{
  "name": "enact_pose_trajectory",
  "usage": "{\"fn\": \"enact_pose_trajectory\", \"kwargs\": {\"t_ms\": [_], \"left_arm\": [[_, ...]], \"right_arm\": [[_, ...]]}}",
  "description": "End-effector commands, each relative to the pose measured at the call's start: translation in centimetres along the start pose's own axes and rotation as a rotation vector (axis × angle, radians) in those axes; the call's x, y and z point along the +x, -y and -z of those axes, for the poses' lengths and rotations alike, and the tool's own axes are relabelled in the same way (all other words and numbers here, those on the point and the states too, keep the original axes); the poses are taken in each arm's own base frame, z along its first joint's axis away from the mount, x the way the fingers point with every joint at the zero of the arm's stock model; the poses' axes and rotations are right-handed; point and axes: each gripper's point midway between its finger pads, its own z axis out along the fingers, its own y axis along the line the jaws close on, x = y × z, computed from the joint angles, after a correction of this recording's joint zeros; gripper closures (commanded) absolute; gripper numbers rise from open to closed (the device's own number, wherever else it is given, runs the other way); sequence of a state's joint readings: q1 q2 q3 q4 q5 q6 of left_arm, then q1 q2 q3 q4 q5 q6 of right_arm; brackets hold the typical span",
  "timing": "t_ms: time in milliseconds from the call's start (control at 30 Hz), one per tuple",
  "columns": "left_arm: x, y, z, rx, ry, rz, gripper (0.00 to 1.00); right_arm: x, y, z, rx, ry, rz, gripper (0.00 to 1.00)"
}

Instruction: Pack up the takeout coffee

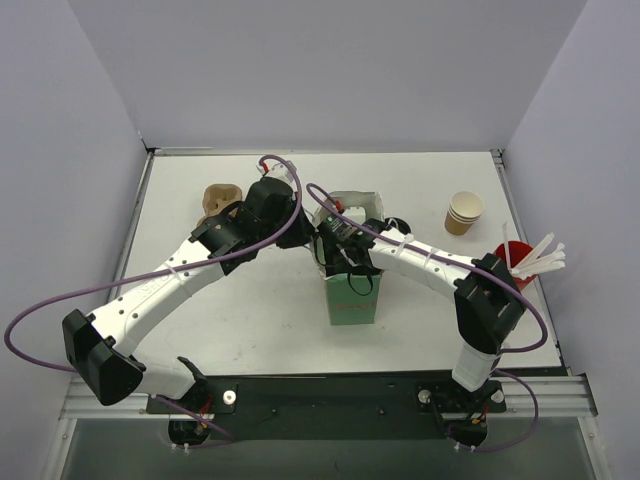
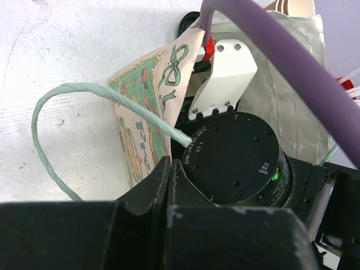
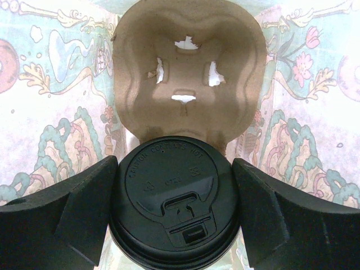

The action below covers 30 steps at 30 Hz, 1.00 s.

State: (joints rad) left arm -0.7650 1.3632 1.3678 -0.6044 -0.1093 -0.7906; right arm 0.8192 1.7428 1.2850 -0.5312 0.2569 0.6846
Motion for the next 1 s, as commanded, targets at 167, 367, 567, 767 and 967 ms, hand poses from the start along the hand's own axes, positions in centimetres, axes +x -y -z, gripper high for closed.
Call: {"fn": "enact_pose_trajectory", "kwargs": {"t_ms": [167, 367, 567, 767, 967], "left_arm": [[-5.6, 4.4, 3.6, 0.145, 0.185, 0.008, 1.00], [-5.9, 4.2, 3.4, 0.137, 0.189, 0.005, 1.00], [-6.2, 4.1, 3.4, 0.135, 0.195, -0.004, 1.00], [-6.3, 4.1, 3.4, 0.142, 0.200, -0.016, 1.00], [-6.3, 4.3, 3.6, 0.157, 0.204, -0.036, 1.00]], "right_arm": [[3.2, 3.0, 0.5, 0.117, -0.122, 0.085, 0.27], [2.6, 3.0, 1.0, 0.112, -0.109, 0.086, 0.21], [2.4, 3.0, 1.5, 0.105, -0.097, 0.083, 0.20], [1.5, 2.8, 2.2, 0.092, -0.067, 0.067, 0.17], [-0.1, 1.8, 2.5, 0.067, -0.051, 0.059, 0.16]]}}
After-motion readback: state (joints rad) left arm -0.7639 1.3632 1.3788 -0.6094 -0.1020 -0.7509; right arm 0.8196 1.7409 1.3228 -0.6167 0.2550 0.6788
